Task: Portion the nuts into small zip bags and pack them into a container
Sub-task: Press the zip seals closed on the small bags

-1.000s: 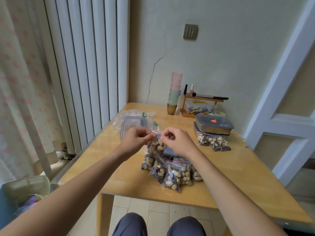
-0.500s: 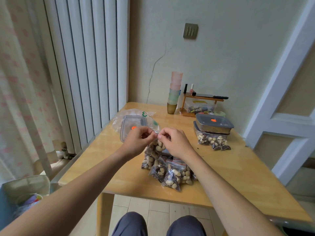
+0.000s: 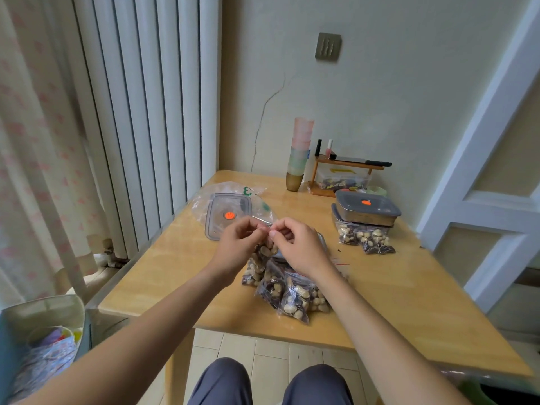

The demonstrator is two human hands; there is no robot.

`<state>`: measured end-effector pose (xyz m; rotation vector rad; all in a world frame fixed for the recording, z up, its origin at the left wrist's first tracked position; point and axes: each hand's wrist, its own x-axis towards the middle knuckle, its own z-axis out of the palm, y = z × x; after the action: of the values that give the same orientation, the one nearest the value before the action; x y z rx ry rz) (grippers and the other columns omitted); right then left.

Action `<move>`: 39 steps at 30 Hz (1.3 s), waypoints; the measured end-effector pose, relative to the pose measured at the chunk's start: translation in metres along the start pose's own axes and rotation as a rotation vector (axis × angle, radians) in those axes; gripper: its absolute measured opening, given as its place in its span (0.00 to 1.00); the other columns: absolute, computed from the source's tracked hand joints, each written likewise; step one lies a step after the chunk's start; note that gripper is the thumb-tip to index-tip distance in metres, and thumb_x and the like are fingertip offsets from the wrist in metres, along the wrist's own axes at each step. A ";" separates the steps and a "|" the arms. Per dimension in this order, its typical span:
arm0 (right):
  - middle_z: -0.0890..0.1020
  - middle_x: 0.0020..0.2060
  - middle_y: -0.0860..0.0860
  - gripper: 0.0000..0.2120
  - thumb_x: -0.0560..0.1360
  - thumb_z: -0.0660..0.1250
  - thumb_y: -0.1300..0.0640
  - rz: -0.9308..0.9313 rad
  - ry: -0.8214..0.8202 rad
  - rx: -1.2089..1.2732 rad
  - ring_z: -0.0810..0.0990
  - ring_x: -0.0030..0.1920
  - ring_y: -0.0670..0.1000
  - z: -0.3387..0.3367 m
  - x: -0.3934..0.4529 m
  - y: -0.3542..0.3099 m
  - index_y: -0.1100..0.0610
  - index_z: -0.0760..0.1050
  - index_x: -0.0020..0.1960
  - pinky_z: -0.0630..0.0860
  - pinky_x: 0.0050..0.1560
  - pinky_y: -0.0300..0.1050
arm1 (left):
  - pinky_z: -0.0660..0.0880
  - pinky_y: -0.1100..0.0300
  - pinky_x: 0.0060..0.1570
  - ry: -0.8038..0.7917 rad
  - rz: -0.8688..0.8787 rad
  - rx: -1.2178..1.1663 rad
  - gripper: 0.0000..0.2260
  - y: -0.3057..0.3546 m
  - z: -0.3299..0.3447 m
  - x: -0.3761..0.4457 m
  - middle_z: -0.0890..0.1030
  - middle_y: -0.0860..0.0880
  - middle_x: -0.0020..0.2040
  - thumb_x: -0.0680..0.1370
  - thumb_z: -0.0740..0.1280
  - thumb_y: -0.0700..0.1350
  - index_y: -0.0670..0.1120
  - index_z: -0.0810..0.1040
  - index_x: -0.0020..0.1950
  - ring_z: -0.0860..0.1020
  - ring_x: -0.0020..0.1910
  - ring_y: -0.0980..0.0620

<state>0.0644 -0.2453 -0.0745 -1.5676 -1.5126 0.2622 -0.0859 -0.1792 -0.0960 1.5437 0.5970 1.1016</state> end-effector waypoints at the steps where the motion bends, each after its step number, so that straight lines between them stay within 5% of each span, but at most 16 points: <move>1: 0.83 0.39 0.47 0.03 0.79 0.70 0.55 0.011 0.004 0.018 0.78 0.38 0.44 0.002 -0.002 0.002 0.53 0.81 0.47 0.77 0.42 0.40 | 0.76 0.62 0.40 0.007 0.001 -0.005 0.06 -0.002 0.002 -0.001 0.81 0.44 0.41 0.82 0.67 0.39 0.37 0.78 0.48 0.78 0.40 0.52; 5: 0.82 0.37 0.48 0.05 0.78 0.70 0.54 0.071 0.037 0.046 0.78 0.39 0.45 0.007 -0.004 0.008 0.53 0.80 0.44 0.76 0.42 0.42 | 0.75 0.57 0.42 0.070 0.005 -0.028 0.06 -0.009 0.011 -0.004 0.80 0.43 0.40 0.82 0.66 0.39 0.38 0.77 0.46 0.77 0.41 0.49; 18: 0.81 0.35 0.43 0.06 0.81 0.69 0.57 0.016 0.094 0.091 0.77 0.37 0.40 0.007 -0.003 0.021 0.55 0.80 0.45 0.72 0.40 0.32 | 0.76 0.60 0.38 0.130 -0.038 -0.042 0.05 -0.013 0.016 0.001 0.82 0.38 0.42 0.80 0.70 0.41 0.39 0.81 0.48 0.79 0.39 0.51; 26: 0.82 0.38 0.47 0.04 0.80 0.70 0.58 0.219 0.121 0.403 0.79 0.41 0.46 0.013 -0.007 0.016 0.56 0.81 0.47 0.77 0.48 0.47 | 0.74 0.61 0.29 0.125 -0.105 -0.144 0.06 -0.008 0.026 -0.001 0.81 0.44 0.37 0.81 0.67 0.41 0.39 0.80 0.50 0.78 0.34 0.50; 31: 0.83 0.38 0.48 0.06 0.78 0.71 0.60 0.199 0.194 0.436 0.79 0.41 0.47 0.015 -0.010 0.011 0.54 0.80 0.43 0.77 0.48 0.47 | 0.78 0.58 0.46 0.119 -0.074 -0.113 0.05 -0.012 0.029 -0.007 0.84 0.43 0.45 0.81 0.68 0.44 0.43 0.82 0.50 0.81 0.44 0.52; 37: 0.82 0.35 0.44 0.04 0.80 0.70 0.59 0.295 0.192 0.585 0.79 0.39 0.41 0.022 -0.018 0.011 0.58 0.81 0.48 0.75 0.42 0.35 | 0.76 0.64 0.41 0.193 -0.105 -0.208 0.03 -0.009 0.034 -0.008 0.83 0.49 0.39 0.78 0.70 0.38 0.43 0.82 0.45 0.80 0.40 0.55; 39: 0.82 0.35 0.45 0.04 0.80 0.70 0.59 0.301 0.201 0.599 0.79 0.39 0.43 0.022 -0.020 0.013 0.58 0.82 0.48 0.76 0.43 0.39 | 0.77 0.62 0.42 0.175 -0.108 -0.219 0.03 -0.007 0.033 -0.008 0.83 0.47 0.39 0.78 0.71 0.38 0.42 0.83 0.45 0.80 0.40 0.53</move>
<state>0.0540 -0.2506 -0.1047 -1.2770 -0.9195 0.6447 -0.0595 -0.1994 -0.1047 1.2218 0.6469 1.1857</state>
